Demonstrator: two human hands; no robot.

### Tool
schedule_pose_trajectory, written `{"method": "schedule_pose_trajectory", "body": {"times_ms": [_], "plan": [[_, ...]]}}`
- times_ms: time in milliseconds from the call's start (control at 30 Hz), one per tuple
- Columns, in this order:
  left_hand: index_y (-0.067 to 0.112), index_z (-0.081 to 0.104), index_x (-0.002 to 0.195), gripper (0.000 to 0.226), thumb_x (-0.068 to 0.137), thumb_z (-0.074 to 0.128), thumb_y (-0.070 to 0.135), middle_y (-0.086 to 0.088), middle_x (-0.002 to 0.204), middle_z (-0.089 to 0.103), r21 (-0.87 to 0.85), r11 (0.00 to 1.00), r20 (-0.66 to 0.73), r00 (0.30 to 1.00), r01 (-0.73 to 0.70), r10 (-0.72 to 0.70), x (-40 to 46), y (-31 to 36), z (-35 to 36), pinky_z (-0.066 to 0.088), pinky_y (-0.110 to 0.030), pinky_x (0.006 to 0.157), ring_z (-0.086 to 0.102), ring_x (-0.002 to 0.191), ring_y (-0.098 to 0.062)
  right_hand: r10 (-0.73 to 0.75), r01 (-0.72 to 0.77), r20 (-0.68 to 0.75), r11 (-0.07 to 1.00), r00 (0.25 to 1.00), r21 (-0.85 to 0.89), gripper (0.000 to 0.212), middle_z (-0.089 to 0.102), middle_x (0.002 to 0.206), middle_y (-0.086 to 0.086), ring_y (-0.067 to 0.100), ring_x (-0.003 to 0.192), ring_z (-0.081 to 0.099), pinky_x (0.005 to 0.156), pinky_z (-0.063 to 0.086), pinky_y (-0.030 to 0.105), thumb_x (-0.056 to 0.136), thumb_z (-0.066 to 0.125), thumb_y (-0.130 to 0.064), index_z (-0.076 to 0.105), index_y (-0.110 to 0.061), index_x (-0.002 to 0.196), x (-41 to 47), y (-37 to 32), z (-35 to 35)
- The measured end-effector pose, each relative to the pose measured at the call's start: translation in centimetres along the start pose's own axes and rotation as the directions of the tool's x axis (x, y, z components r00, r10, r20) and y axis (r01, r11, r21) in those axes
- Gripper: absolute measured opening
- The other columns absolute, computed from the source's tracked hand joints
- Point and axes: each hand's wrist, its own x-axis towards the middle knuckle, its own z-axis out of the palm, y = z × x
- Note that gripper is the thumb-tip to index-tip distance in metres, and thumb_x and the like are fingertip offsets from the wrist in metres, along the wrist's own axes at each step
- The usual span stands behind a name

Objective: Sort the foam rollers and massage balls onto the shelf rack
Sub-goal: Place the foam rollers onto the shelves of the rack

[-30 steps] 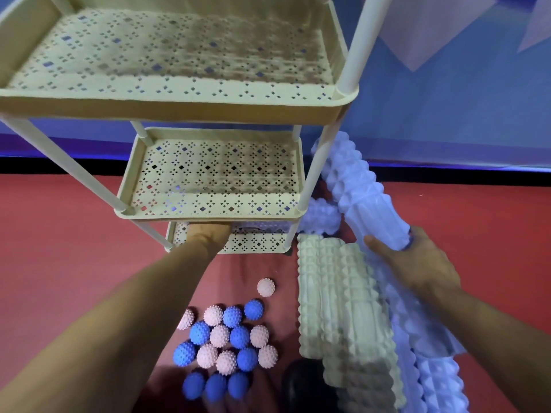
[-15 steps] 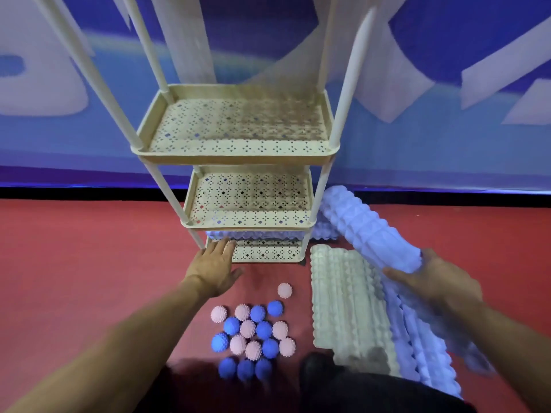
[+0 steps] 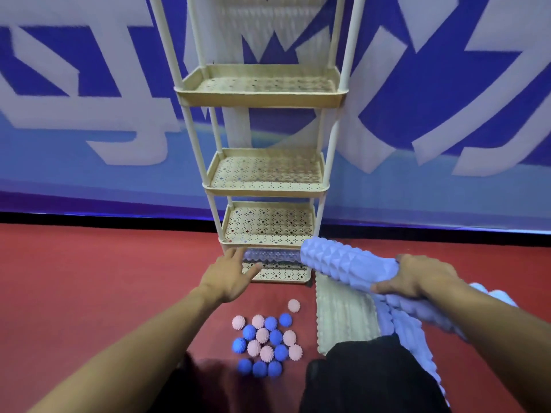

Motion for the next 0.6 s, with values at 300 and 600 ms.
{"method": "schedule_pose_trajectory", "body": {"times_ms": [300, 600], "plan": [[0.034, 0.059, 0.122, 0.075, 0.070, 0.056, 0.088, 0.002, 0.119, 0.066, -0.809, 0.491, 0.308, 0.945, 0.323, -0.114, -3.3, 5.1, -0.7, 0.053, -0.044, 0.097, 0.065, 0.109, -0.018, -0.375, 0.426, -0.221, 0.861, 0.900, 0.277, 0.085, 0.073, 0.091, -0.016, 0.011, 0.085, 0.068, 0.079, 0.051, 0.030, 0.053, 0.064, -0.089, 0.048, -0.045, 0.124, -3.0, -8.5, -0.3], [0.038, 0.060, 0.119, 0.042, 0.082, 0.076, 0.048, 0.000, 0.118, 0.073, -0.948, 0.292, -0.133, 0.991, -0.124, -0.008, -2.1, 5.5, -2.2, 0.057, -0.034, 0.076, 0.070, 0.108, -0.021, -0.510, 0.425, -0.204, 0.366, 0.836, 0.828, 0.079, 0.055, 0.112, -0.025, -0.016, 0.092, 0.053, 0.068, 0.041, 0.000, 0.077, 0.084, -0.045, 0.037, -0.029, 0.138, -2.8, -16.8, 3.5]]}}
